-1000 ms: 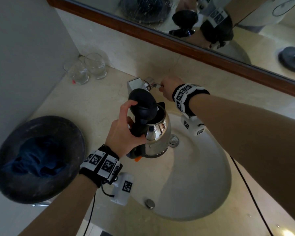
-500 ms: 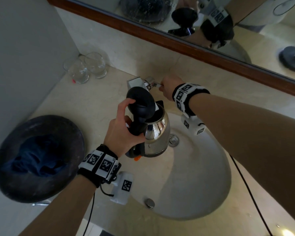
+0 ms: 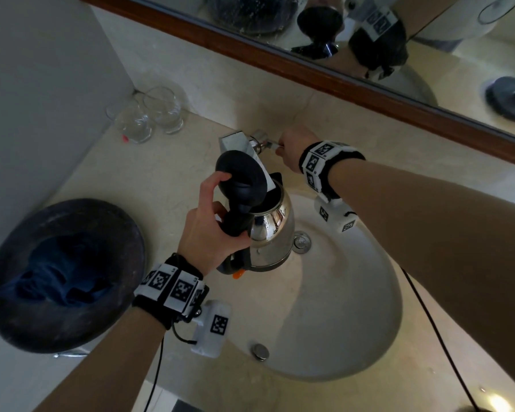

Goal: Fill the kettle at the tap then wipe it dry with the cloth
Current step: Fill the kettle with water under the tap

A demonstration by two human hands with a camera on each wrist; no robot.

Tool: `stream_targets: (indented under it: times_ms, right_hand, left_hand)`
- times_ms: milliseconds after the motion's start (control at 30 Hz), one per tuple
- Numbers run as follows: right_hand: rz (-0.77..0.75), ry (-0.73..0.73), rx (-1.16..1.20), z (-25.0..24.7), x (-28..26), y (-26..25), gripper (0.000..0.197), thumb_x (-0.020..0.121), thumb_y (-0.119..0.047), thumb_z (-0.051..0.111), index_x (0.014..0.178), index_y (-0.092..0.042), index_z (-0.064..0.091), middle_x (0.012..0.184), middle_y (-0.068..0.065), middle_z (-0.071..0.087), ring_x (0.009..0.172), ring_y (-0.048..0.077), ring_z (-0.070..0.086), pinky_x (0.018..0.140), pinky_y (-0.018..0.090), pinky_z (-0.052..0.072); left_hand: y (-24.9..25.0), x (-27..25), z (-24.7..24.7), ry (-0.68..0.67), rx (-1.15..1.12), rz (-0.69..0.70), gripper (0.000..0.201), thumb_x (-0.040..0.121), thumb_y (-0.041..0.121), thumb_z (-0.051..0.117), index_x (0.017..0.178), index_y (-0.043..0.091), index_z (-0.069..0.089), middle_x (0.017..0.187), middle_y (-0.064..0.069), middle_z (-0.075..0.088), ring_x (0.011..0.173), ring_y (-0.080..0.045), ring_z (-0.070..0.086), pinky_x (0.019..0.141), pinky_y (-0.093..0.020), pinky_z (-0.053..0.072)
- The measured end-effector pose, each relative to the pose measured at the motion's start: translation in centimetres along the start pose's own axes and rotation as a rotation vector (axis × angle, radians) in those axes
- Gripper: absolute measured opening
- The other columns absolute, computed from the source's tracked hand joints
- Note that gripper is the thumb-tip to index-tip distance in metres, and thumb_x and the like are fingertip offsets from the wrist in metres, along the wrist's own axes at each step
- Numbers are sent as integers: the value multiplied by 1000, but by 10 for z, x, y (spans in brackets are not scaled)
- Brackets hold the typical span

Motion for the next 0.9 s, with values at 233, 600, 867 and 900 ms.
stream_targets:
  times_ms: [233,600,867,900]
  right_hand:
    - [10,-14,0,-1,-2,-1,26,98,-18,52,109,1,67,75,10,54,78,26,53,69,28,40]
    - [4,-19,-4,2,2,0,27,99,-19,50,114,0,63,90,13,53,89,30,59,70,29,39]
    - [-10,-14,-10,1,3,-1,27,98,-19,52,111,1,66,111,19,67,102,34,64,71,29,40]
    - [-9,-12,-12,0,3,-1,28,98,-19,51,111,1,66,111,19,67,99,33,64,70,29,39]
  left_hand:
    - [-2,-2,1,10,-5,-10,95,58,16,85,131,40,29,76,-5,70,59,-17,67,57,-43,58]
    - [-3,-2,1,14,-5,1,95,59,17,86,126,52,29,72,-4,68,60,-18,66,60,-45,58]
    - [-1,-2,2,25,-15,8,93,57,23,84,130,43,30,68,-7,67,55,-19,65,56,-45,57]
    - [-1,-1,2,25,-19,6,93,57,24,84,129,44,30,69,-7,67,56,-20,66,57,-46,57]
Point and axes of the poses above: each hand's wrist, its own x-axis towards the middle knuckle, its own z-axis out of the palm, y = z × x, the point moved 6 cm from there along x, towards the middle knuckle
